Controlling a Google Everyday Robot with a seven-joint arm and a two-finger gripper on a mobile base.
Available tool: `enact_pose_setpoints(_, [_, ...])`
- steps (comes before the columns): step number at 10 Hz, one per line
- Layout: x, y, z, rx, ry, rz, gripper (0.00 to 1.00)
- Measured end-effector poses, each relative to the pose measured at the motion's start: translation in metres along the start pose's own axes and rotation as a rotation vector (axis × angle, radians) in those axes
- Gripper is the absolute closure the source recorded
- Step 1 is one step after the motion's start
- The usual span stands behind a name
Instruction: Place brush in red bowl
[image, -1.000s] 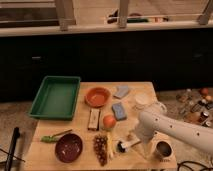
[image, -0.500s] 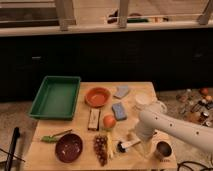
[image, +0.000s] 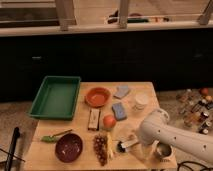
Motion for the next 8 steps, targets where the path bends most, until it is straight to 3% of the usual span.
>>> enact_pose_setpoints(2, [-0.003,-0.003,0.005,-0.008,-0.006,-0.012,0.27])
enact_pose_setpoints(5, [-0.002,-0.001,0.016,-0.046,-0.02,-0.023,0.58])
enact_pose_setpoints(8, [-0.003,-0.003,0.014,-0.046,-0.026,-0.031,0.89])
